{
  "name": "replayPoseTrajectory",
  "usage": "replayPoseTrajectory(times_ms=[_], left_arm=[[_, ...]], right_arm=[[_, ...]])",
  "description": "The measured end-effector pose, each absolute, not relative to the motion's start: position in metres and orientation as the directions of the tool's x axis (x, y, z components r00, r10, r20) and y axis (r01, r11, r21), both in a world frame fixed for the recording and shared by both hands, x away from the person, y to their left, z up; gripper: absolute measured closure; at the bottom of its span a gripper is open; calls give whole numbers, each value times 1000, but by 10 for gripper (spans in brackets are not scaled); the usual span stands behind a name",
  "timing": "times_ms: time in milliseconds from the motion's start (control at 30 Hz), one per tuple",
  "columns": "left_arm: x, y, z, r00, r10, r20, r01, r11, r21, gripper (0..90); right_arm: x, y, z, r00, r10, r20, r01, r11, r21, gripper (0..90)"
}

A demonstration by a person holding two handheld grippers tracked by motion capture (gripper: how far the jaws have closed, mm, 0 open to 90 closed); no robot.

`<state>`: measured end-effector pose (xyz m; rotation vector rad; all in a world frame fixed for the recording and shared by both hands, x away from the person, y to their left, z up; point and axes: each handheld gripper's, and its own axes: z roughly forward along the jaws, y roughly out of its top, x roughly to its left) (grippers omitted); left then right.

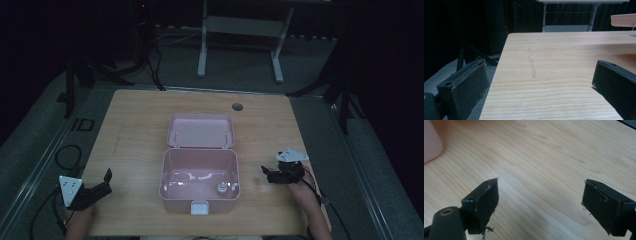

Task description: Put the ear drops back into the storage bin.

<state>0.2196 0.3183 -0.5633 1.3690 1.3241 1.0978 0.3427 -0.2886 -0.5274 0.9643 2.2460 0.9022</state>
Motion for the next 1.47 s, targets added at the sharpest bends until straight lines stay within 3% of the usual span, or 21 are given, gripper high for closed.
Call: replayPoseTrajectory(times_ms=[333,867,1467], left_arm=[[220,318,-563,27,1000,5,191,-10,981,5],[219,319,-563,25,1000,1,191,-6,982,5],[219,319,-563,26,1000,0,188,-5,982,4]], right_arm=[[337,-298,-538,-485,858,-168,438,405,803,131],[328,-317,-549,-272,962,-7,434,129,892,134],[331,-324,-551,-254,966,41,456,82,886,134]])
